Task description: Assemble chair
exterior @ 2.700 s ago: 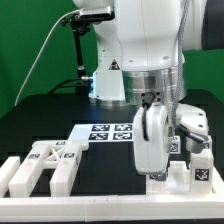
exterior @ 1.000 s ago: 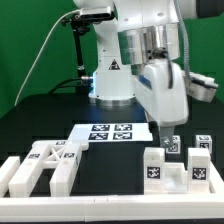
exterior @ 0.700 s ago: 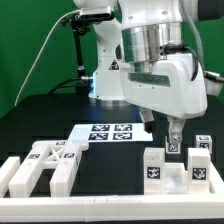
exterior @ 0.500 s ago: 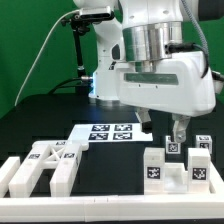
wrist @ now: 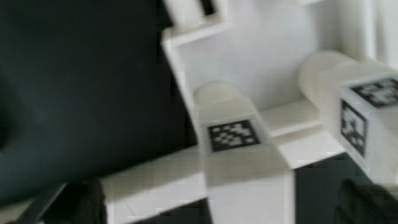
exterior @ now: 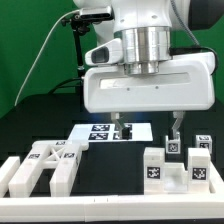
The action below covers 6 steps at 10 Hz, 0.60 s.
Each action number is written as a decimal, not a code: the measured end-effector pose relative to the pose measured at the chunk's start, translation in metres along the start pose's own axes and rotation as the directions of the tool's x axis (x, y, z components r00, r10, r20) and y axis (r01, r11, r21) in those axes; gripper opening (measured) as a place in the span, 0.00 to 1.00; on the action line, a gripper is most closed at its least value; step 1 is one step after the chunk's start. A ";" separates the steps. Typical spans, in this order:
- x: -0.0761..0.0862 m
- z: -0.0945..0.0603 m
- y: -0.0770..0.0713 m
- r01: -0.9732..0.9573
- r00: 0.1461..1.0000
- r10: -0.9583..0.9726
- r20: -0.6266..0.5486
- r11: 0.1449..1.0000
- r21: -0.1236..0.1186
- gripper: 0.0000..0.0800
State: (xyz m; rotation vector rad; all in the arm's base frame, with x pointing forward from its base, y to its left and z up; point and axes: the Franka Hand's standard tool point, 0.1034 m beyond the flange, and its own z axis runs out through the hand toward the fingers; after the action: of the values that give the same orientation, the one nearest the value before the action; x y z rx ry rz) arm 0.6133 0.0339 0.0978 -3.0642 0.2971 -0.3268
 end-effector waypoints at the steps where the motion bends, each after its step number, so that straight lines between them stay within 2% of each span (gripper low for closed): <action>1: -0.001 0.002 0.003 0.082 0.997 -0.082 0.000 0.997 -0.001 0.81; 4: 0.000 0.003 0.004 0.123 0.992 -0.123 0.000 0.992 -0.009 0.81; 5: 0.000 0.011 0.009 0.127 0.990 -0.128 -0.051 0.991 -0.030 0.81; 6: -0.011 0.026 0.014 0.112 0.989 -0.116 -0.088 0.992 -0.050 0.81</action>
Offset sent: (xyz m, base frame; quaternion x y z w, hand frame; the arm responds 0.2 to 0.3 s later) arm 0.0000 0.0000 0.0000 0.0000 0.0000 0.0000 1.0000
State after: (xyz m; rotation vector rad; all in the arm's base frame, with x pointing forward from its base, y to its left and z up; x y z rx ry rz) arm 0.6052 0.0228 0.0691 -3.1232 0.1347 -0.4715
